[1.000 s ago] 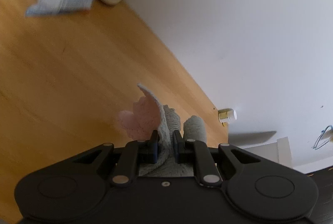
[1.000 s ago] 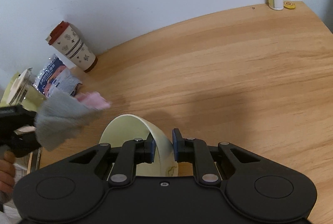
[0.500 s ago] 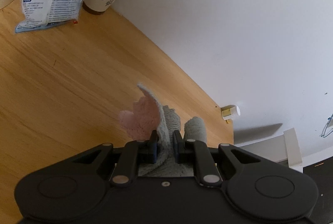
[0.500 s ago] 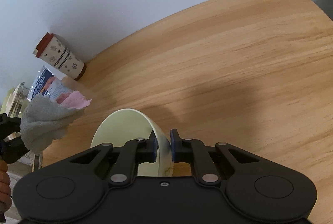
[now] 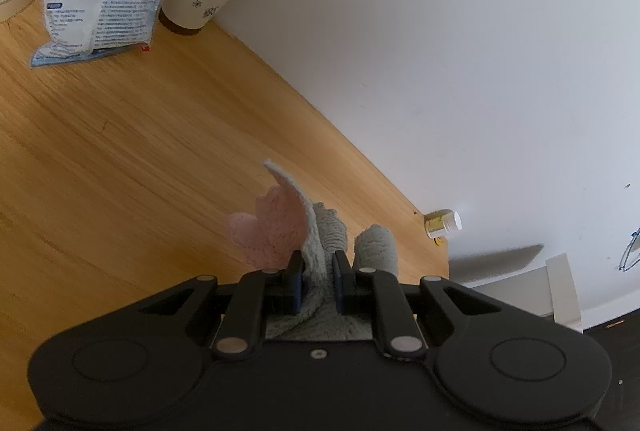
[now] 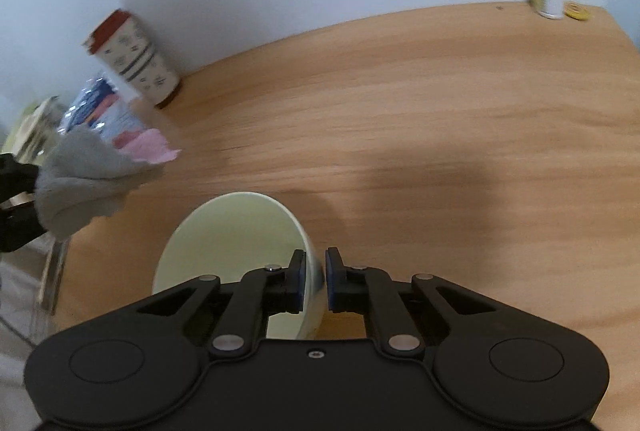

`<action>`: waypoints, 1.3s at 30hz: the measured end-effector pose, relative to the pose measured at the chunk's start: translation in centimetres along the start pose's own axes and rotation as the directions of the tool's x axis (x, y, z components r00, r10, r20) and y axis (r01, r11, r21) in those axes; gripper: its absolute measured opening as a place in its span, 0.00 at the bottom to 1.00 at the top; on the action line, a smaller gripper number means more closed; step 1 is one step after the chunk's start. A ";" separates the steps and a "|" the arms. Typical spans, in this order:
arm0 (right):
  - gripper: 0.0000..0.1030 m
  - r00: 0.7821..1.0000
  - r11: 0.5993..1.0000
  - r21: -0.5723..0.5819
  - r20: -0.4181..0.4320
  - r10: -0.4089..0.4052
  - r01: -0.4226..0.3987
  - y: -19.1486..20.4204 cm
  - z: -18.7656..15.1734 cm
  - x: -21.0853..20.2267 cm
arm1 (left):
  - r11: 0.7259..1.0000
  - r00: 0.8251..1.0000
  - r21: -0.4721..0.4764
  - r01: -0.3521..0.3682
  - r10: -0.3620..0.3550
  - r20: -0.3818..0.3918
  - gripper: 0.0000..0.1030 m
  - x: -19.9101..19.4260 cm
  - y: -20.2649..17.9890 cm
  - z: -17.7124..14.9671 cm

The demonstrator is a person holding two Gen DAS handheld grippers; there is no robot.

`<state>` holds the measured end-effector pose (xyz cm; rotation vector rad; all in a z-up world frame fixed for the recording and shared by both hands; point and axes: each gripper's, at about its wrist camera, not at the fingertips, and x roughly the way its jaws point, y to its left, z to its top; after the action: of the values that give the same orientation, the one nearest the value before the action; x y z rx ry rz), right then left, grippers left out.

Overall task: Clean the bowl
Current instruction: 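Lift the cloth off the bowl with the left gripper, then turn the bowl with the right gripper to show its inside while the left gripper holds the cloth above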

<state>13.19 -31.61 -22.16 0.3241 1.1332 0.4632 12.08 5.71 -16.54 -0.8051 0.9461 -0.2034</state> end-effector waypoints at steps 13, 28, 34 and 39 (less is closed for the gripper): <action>0.44 0.989 0.733 -0.671 -0.150 0.017 -0.114 4.5 3.3 0.8 | 0.995 0.997 0.082 -0.061 0.056 0.061 0.13 -0.5 -3.0 -1.4; 0.44 0.906 0.359 -0.844 -0.424 0.011 -0.399 7.7 5.1 5.6 | 0.990 0.989 0.040 -0.136 0.134 0.061 0.13 -1.3 -3.6 -4.2; 0.43 0.864 0.355 -0.807 -0.503 0.004 -0.472 7.6 5.0 6.6 | 0.988 0.987 0.022 -0.155 0.153 0.056 0.13 -1.4 -3.6 -4.7; 0.34 0.843 0.412 -0.762 -0.537 0.027 -0.499 6.8 5.0 6.7 | 0.987 0.986 0.008 -0.161 0.160 0.047 0.13 -1.0 -3.4 -4.5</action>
<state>18.76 -22.42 -22.23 -0.6043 1.1145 1.4392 8.55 1.44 -15.00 -0.7161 0.9607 -0.0504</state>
